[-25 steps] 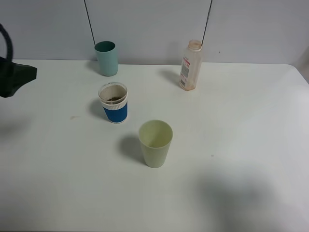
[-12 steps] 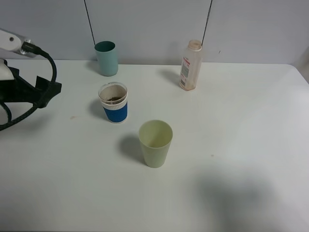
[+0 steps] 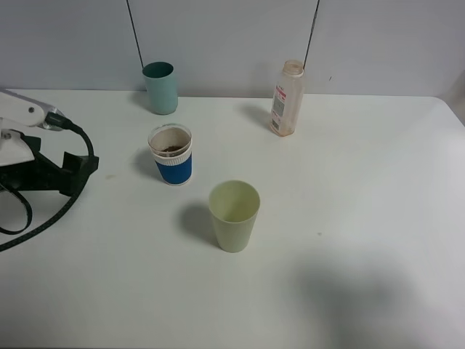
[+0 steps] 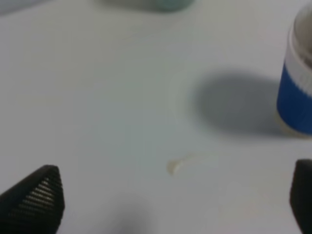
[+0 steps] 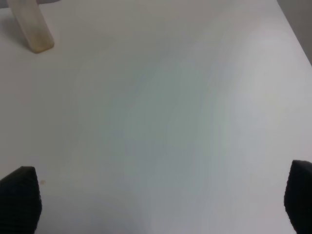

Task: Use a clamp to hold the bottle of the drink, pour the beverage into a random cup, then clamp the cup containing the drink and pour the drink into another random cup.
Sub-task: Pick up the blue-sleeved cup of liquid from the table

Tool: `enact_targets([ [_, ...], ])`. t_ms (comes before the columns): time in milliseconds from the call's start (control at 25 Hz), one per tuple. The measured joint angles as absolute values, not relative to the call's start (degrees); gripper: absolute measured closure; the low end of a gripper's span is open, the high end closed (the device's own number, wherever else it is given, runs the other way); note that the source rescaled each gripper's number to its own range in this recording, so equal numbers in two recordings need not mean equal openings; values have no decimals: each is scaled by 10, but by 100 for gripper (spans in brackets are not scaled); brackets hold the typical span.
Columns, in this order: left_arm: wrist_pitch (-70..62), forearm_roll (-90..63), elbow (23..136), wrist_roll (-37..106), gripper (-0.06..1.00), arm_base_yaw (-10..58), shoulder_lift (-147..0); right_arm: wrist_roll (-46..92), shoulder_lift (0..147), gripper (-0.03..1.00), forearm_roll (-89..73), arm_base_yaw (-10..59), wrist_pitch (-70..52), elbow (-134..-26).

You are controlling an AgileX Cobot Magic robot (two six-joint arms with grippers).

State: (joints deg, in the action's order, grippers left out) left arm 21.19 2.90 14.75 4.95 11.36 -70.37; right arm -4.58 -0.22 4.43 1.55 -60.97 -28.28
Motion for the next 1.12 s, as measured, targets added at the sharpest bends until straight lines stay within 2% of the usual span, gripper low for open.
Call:
enact_targets([
  [120, 245, 57, 140, 35, 19, 114, -760, -46, -2, -3, 44, 16, -610, -283],
  [400, 377, 104, 138, 0, 20, 114, -854, -46, -2, -3, 44, 16, -610, -283],
  [480, 393, 114, 138, -6, 18, 114, -869, -46, -2, -3, 44, 16, -610, -283],
  [680, 468, 156, 138, -34, -3, 114, -910, -46, -2, -3, 44, 16, -610, -283],
  [1120, 619, 191, 139, -38, -6, 114, -1032, -46, -2, -3, 44, 16, -610, -283],
])
